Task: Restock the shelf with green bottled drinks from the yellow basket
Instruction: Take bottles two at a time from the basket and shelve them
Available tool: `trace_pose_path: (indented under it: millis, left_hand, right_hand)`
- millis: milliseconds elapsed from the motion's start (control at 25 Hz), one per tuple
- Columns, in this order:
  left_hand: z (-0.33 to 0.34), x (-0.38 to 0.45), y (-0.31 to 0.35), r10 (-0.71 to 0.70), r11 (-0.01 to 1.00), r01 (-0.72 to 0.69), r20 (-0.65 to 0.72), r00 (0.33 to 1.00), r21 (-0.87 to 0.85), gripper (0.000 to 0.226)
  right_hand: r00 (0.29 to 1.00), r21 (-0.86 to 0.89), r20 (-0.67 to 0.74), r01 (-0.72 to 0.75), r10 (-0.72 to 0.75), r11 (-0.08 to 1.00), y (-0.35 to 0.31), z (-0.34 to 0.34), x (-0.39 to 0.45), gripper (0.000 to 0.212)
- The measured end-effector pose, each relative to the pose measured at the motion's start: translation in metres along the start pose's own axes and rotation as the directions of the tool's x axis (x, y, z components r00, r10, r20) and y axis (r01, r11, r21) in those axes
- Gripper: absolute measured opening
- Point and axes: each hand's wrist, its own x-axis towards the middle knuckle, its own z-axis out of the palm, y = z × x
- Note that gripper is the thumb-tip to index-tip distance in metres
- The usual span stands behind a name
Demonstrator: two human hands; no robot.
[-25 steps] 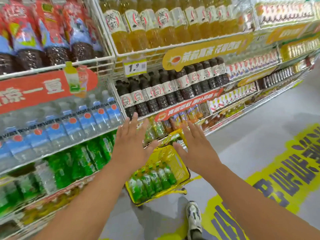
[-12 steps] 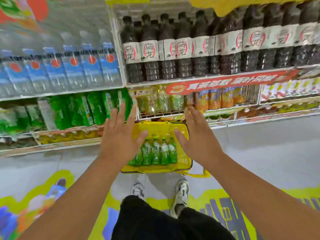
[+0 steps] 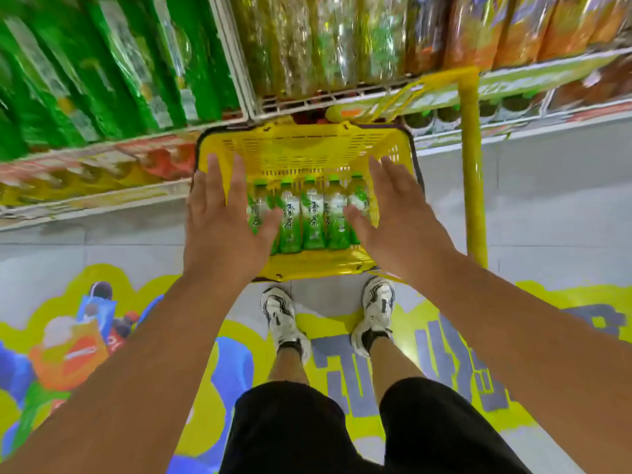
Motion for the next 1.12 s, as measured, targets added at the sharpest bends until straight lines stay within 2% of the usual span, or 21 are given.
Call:
trace_pose_path:
  millis: [200, 400, 720, 880, 920, 1040, 1120]
  left_hand:
    - [0.073, 0.044, -0.026, -0.011, 1.000, 0.011, 0.017, 1.000, -0.005, 0.089]
    - [0.130, 0.070, -0.047, 0.003, 0.999, -0.002, 0.023, 1.000, -0.045, 0.090]
    - [0.183, 0.093, -0.071, -0.121, 0.990, 0.123, 0.029, 0.992, -0.074, 0.091]
    - [0.197, 0.101, -0.077, -0.222, 0.965, 0.221, 0.008, 0.975, -0.140, 0.089]
    - [0.199, 0.102, -0.078, -0.245, 0.960, 0.242, -0.005, 0.969, -0.140, 0.089]
    - [0.201, 0.106, -0.079, -0.322, 0.944, 0.320, -0.005, 0.947, -0.075, 0.094]
    - [0.203, 0.110, -0.079, -0.367, 0.930, 0.368, 0.024, 0.930, -0.002, 0.095]
  right_hand:
    - [0.998, -0.024, 0.046, -0.033, 0.034, 0.999, 0.022, 0.083, 0.053, 0.080]
    - [0.995, -0.038, 0.069, -0.065, 0.067, 0.997, 0.034, 0.139, 0.092, 0.080]
    - [0.985, -0.017, 0.126, -0.120, 0.121, 0.993, 0.040, 0.207, 0.140, 0.077]
    - [0.957, 0.060, 0.179, -0.244, 0.230, 0.968, 0.040, 0.238, 0.155, 0.072]
    - [0.944, 0.078, 0.188, -0.289, 0.271, 0.954, 0.039, 0.243, 0.158, 0.064]
    - [0.884, 0.215, 0.200, -0.460, 0.422, 0.862, 0.036, 0.260, 0.167, 0.021]
    - [0.845, 0.214, 0.201, -0.531, 0.496, 0.820, 0.035, 0.272, 0.171, 0.034]
